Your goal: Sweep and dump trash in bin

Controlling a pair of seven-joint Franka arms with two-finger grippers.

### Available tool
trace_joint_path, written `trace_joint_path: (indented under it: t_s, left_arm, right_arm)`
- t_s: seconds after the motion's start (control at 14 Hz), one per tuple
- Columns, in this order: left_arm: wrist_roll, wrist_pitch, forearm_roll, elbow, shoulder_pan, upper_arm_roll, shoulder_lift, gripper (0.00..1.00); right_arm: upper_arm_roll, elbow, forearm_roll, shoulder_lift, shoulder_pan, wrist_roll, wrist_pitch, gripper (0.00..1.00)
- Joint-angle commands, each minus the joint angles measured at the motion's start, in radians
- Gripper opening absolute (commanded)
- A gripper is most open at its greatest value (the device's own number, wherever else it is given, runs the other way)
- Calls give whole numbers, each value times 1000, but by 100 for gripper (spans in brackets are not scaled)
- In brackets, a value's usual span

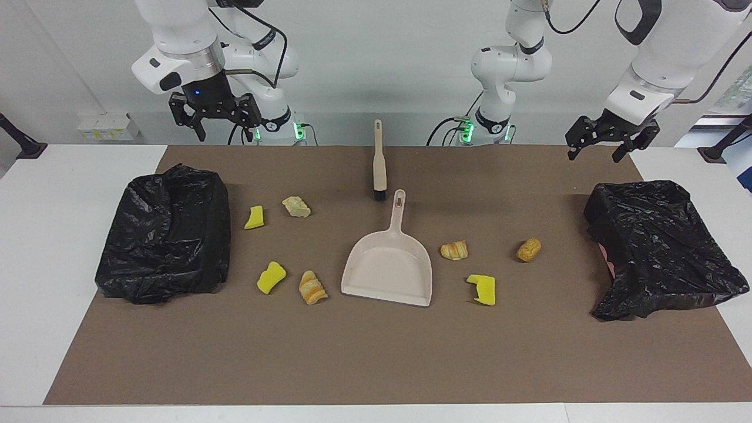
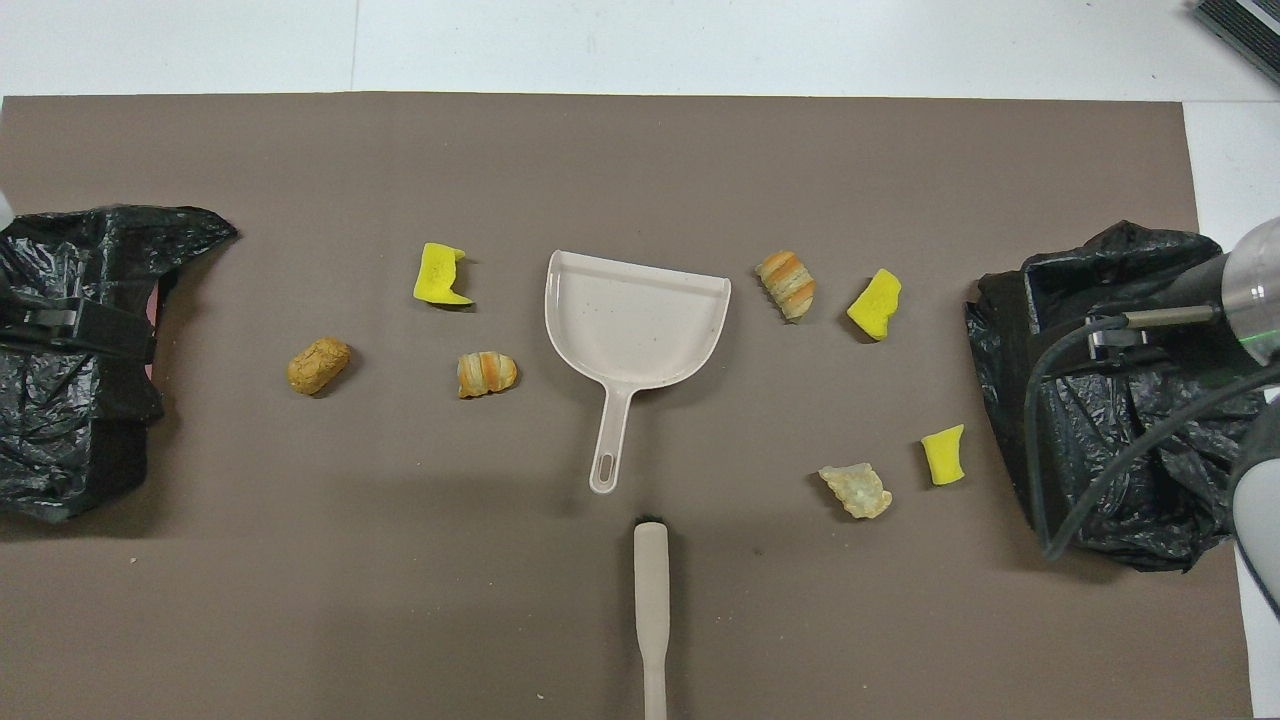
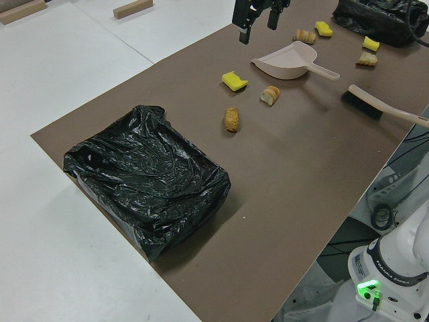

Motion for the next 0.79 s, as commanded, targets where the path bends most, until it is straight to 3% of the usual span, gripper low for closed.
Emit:
trace_joint_path:
  t_s: [0.0, 0.5, 0.72]
  left_arm:
    - [17, -20, 2, 38, 4, -4, 17, 100]
    - [14, 10, -12, 22, 10, -4, 10, 100]
    - [16, 70, -15, -34, 6, -5, 5, 100]
  right_arm:
    - [3, -33, 21, -25, -19, -34, 28, 100]
    - [2, -31, 21, -22, -43, -40, 26, 100]
    - [5, -30, 26, -21, -54, -46, 23, 100]
